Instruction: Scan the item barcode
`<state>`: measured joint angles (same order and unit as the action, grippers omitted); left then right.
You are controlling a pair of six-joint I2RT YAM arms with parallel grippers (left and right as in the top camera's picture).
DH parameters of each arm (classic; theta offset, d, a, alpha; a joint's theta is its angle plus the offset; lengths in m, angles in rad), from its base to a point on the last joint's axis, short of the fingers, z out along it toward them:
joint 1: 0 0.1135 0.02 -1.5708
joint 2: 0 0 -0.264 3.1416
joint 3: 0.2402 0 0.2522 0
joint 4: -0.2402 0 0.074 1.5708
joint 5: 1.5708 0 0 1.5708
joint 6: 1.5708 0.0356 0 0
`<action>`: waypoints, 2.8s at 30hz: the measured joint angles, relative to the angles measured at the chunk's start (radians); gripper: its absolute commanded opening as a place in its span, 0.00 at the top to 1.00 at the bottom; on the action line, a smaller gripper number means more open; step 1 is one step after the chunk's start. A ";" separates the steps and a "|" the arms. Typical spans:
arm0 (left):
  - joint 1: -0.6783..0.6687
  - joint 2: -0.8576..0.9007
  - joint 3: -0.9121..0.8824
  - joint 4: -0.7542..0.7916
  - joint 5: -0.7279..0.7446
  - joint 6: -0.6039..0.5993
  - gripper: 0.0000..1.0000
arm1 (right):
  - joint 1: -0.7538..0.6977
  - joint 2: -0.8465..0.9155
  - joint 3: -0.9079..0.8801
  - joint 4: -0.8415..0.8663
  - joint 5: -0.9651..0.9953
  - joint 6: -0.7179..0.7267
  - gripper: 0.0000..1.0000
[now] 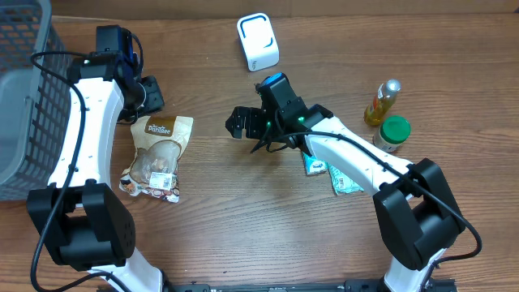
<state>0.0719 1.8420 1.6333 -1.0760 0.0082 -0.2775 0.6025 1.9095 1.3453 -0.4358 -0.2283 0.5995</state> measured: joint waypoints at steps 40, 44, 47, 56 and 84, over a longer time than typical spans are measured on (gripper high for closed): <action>0.087 0.034 -0.396 0.229 -0.042 0.050 0.73 | 0.000 0.000 0.000 -0.034 0.060 0.000 0.00; 0.087 0.032 -0.396 0.245 0.014 0.070 0.82 | 0.000 0.000 0.000 0.026 0.061 0.000 0.00; 0.085 0.031 -0.396 0.259 0.080 0.088 0.85 | -0.003 0.000 0.000 0.014 0.065 0.000 0.00; 0.010 0.031 -0.399 0.280 0.234 0.140 0.85 | -0.062 0.000 0.000 -0.143 0.162 -0.001 0.00; -0.221 0.040 -0.228 0.151 0.340 0.151 0.89 | -0.079 0.000 0.000 -0.202 0.165 -0.001 0.00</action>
<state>-0.1493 1.8820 1.4055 -0.9245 0.3485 -0.1268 0.5236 1.9095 1.3449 -0.6376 -0.0631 0.5983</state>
